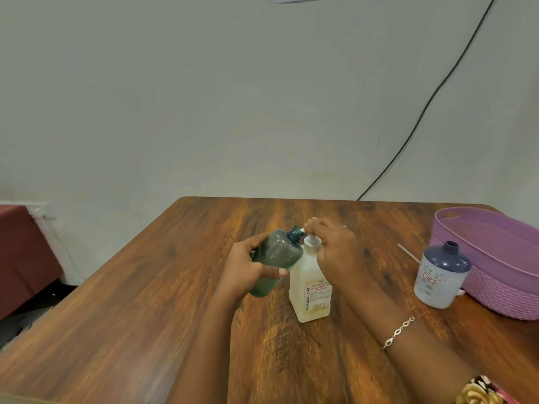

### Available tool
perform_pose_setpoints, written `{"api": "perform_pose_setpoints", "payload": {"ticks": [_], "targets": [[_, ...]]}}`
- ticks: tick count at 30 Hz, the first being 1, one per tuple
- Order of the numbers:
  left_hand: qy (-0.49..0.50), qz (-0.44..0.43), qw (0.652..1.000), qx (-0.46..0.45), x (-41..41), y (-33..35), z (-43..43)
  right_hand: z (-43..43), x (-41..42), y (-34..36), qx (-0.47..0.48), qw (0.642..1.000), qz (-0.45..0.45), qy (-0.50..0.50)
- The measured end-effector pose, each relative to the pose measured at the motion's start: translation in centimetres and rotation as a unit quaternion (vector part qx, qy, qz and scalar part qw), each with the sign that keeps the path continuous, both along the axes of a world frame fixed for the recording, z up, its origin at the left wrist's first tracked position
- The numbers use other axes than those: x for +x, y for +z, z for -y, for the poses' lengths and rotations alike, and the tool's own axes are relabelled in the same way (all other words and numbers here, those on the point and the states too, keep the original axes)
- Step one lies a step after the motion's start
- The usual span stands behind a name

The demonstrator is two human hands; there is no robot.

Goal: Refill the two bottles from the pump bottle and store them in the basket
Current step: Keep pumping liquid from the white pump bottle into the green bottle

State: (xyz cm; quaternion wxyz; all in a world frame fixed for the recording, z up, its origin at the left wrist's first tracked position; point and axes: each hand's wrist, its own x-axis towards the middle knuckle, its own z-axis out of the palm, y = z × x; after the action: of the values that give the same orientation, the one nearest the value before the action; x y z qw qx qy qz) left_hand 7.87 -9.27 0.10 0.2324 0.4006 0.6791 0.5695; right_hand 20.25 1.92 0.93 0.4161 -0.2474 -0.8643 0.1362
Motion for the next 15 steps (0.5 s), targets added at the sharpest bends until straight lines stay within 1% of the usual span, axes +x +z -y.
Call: {"api": "perform_pose_setpoints", "payload": {"ticks": [4, 7, 10, 13, 15], "targets": [[-0.007, 0.005, 1.000, 0.002, 0.2, 0.2, 0.0, 0.0, 0.4, 0.5, 0.002, 1.000, -0.001, -0.003], [-0.004, 0.004, 1.000, 0.009, 0.0, 0.5, 0.0, -0.3, 0.5, 1.6, 0.015, 0.999, 0.043, -0.002], [-0.003, 0.003, 1.000, 0.010, -0.1, 0.4, 0.1, 0.0, 0.8, 1.7, 0.045, 0.997, 0.060, -0.010], [-0.004, 0.002, 1.000, 0.010, -0.2, 0.1, -0.1, 0.1, 0.7, 1.2, 0.054, 0.994, 0.095, -0.017], [-0.002, 0.003, 1.000, 0.008, 0.0, 0.0, -0.1, 0.3, 0.5, 0.8, 0.058, 0.994, 0.096, -0.005]]}}
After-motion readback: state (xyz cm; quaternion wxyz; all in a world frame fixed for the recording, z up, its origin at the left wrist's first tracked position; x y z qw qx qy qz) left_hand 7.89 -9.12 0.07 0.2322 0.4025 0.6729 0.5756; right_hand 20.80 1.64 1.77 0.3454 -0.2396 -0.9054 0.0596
